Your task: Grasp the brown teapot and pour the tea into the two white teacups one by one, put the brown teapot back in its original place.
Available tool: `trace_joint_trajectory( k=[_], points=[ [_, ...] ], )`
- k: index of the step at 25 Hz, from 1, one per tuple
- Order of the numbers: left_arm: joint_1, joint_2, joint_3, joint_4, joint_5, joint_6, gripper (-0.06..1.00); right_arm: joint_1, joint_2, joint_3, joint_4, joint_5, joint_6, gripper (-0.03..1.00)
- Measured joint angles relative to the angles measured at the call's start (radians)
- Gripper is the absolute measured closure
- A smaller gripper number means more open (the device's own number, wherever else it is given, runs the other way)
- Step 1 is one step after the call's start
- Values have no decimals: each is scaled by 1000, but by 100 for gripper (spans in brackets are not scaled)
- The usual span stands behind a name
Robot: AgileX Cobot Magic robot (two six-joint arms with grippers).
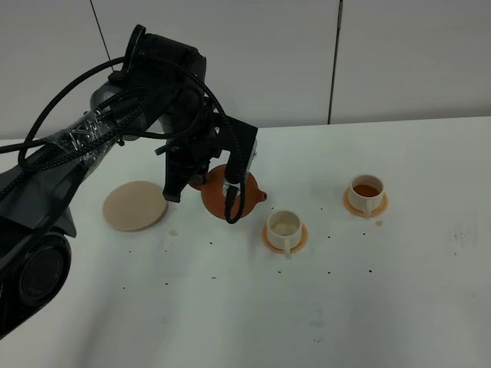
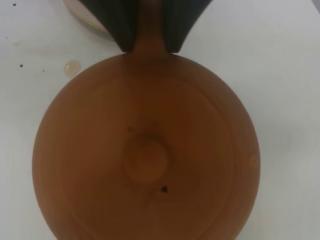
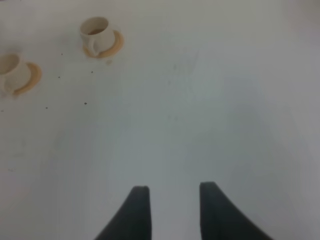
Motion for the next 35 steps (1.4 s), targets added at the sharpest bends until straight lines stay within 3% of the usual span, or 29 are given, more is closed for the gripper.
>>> trace_joint_trajectory(
  k=[10,28,35],
  points=[
    [-13,0,0,9,0,0,77,0,0,0,0,0,0,73],
    [-85,0,0,171,0,-22,77,0,0,0,0,0,1,73],
    [-109,0,0,197,0,-30,77,0,0,0,0,0,1,73]
  ],
)
